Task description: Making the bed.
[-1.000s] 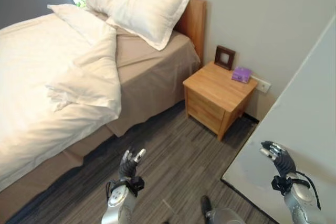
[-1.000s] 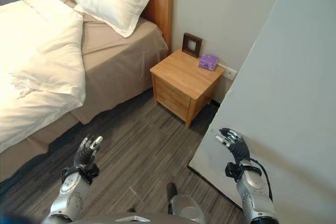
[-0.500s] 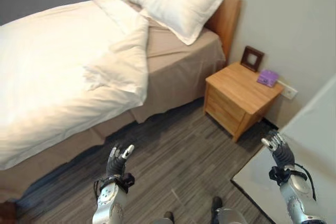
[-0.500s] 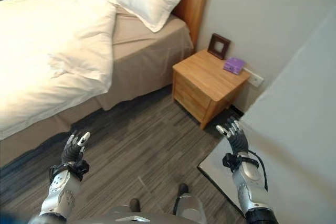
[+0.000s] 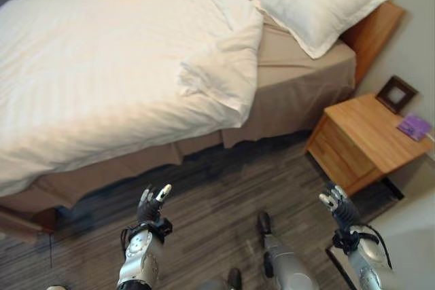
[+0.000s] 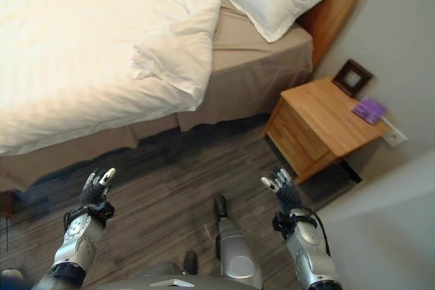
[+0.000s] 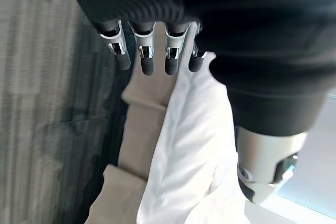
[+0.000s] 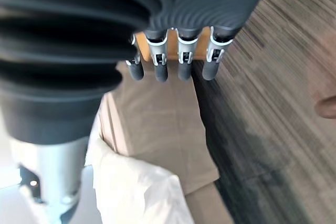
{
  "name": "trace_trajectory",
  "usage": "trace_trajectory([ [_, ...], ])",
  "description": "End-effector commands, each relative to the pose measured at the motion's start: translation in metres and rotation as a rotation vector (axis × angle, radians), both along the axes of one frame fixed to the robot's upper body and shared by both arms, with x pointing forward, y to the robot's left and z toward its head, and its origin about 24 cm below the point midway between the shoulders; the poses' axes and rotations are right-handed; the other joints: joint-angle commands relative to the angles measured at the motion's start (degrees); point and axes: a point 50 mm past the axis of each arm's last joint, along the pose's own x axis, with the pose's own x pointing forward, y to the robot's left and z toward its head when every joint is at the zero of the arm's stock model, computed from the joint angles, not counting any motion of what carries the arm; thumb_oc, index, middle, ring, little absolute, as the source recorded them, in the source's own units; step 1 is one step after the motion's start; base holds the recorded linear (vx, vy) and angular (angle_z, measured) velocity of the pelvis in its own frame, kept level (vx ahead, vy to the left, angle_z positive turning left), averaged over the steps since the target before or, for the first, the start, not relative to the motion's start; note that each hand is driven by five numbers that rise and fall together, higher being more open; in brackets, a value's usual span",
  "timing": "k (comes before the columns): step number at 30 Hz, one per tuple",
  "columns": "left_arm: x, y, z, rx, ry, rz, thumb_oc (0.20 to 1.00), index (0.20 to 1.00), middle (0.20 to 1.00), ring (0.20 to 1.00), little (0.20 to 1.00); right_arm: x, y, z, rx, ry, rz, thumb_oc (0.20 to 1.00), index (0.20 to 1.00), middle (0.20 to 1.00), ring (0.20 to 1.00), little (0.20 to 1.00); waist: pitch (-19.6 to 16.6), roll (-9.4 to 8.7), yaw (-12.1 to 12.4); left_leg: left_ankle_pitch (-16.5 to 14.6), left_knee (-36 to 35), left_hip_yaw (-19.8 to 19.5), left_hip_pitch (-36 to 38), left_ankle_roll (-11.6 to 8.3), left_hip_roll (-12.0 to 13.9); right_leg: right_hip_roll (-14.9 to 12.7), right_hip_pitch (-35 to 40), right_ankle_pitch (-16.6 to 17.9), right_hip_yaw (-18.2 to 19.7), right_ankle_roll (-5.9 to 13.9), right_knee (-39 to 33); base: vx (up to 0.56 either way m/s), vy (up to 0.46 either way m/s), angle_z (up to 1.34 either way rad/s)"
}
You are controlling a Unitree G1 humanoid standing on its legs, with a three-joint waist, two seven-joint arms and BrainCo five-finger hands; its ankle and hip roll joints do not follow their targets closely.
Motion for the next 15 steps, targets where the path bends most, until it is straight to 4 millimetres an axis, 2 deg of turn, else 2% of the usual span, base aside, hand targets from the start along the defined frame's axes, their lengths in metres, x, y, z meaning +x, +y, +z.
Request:
trace_trajectory([
  [1,0.008,0.002,0.028,0.064,-0.151,-0.054,1.000,1.000,1.000,1.000,1.000,0.029,-0.011,0.033,-0.036,-0.166,0.009,1.000,1.000,1.000,1.000,1.000,-2.89,0.40,-1.08,-1.13,-7.73,-6.65,16.21,-5.66,7.44,0.99,1.55,7.48,0.15,1.00,2.22,0.54,-0.190,0.64],
  [2,0.011,-0.004,0.030,0.071,-0.156,-0.080,1.000,1.000,1.000,1.000,1.000,0.029,-0.011,0.036,-0.042,-0.173,0.022,1.000,1.000,1.000,1.000,1.000,-3.94,1.31,-2.29,0.77,-4.26,-6.50,15.31,-7.31,8.91,0.87,0.96,6.59,0.45,-0.15,5.74,0.57,-0.192,0.73],
  [3,0.015,-0.009,0.032,0.070,-0.168,-0.095,1.000,1.000,1.000,1.000,1.000,0.033,-0.010,0.037,-0.037,-0.179,0.029,1.000,1.000,1.000,1.000,1.000,-4.46,2.15,-3.12,4.66,0.50,-6.30,14.64,-10.14,9.81,1.22,1.20,5.80,0.17,-0.86,7.89,0.57,-0.212,0.81],
  [4,0.019,-0.013,0.032,0.036,-0.179,-0.082,1.000,1.000,1.000,1.000,1.000,0.037,-0.010,0.039,-0.044,-0.182,0.032,1.000,1.000,1.000,1.000,1.000,-4.64,2.51,-3.09,9.98,6.89,-4.28,12.72,-13.46,10.48,0.90,3.21,4.62,-1.64,-1.77,8.13,0.45,-0.150,1.28],
  [6,0.021,-0.018,0.031,-0.022,-0.197,-0.070,1.000,1.000,1.000,1.000,1.000,0.044,-0.006,0.047,0.024,-0.231,0.020,1.000,1.000,1.000,1.000,1.000,-4.05,1.39,-1.87,16.61,23.56,0.21,4.44,-16.78,10.41,1.09,9.06,2.69,-2.42,-3.34,5.86,0.47,-0.270,1.12],
  [7,0.023,-0.019,0.034,-0.020,-0.208,-0.077,1.000,1.000,1.000,1.000,1.000,0.047,-0.004,0.049,0.036,-0.242,0.030,1.000,1.000,1.000,1.000,1.000,-3.48,0.01,-0.87,17.80,28.68,3.80,0.90,-16.31,11.42,0.92,11.78,2.15,-2.68,-4.14,4.64,0.51,-0.421,0.33],
  [8,0.025,-0.022,0.036,-0.018,-0.216,-0.085,1.000,1.000,1.000,1.000,1.000,0.048,-0.006,0.050,0.004,-0.240,0.030,1.000,1.000,1.000,1.000,1.000,-2.65,-1.05,0.16,16.60,30.89,9.28,-1.71,-14.38,15.00,1.04,14.65,0.93,-2.93,-5.02,3.48,0.39,-0.372,-0.46],
  [9,0.027,-0.024,0.037,-0.023,-0.218,-0.096,1.000,1.000,1.000,1.000,1.000,0.049,-0.007,0.051,-0.014,-0.236,0.026,1.000,1.000,1.000,1.000,1.000,-2.52,-1.88,0.89,16.09,30.14,11.17,-3.79,-13.09,15.59,0.79,16.29,0.22,-2.46,-5.35,2.56,0.37,-0.297,-0.70],
  [10,0.029,-0.025,0.038,-0.034,-0.221,-0.098,1.000,1.000,1.000,1.000,1.000,0.049,-0.010,0.052,-0.034,-0.234,0.013,1.000,1.000,1.000,1.000,1.000,-2.31,-2.43,1.65,16.13,28.27,14.29,-6.58,-12.43,18.21,0.58,18.24,-0.52,-2.68,-5.58,1.36,0.22,-0.134,-0.61],
  [12,0.029,-0.026,0.037,-0.035,-0.221,-0.098,1.000,1.000,1.000,1.000,1.000,0.049,-0.011,0.052,-0.035,-0.234,0.012,1.000,1.000,1.000,1.000,1.000,-2.02,-2.05,1.93,15.60,28.71,14.43,-6.32,-12.50,18.68,1.02,18.65,-0.49,-2.52,-5.61,1.15,0.28,-0.065,-0.22],
  [13,0.026,-0.025,0.033,-0.022,-0.194,-0.116,1.000,1.000,1.000,1.000,1.000,0.047,-0.014,0.054,-0.022,-0.248,-0.014,1.000,1.000,1.000,1.000,1.000,-2.48,-1.89,3.43,14.26,17.40,16.72,-10.04,-11.93,19.23,1.28,22.11,-1.41,-1.75,-4.80,-1.14,0.56,-0.024,-0.21],
  [15,0.021,-0.023,0.032,0.013,-0.180,-0.132,1.000,1.000,1.000,1.000,1.000,0.042,-0.014,0.052,-0.041,-0.236,0.006,1.000,1.000,1.000,1.000,1.000,-2.80,-0.58,3.98,13.91,5.05,13.25,-9.40,-11.40,16.38,1.38,23.66,-2.45,-0.44,-3.99,-1.40,0.55,0.051,-0.18],
])
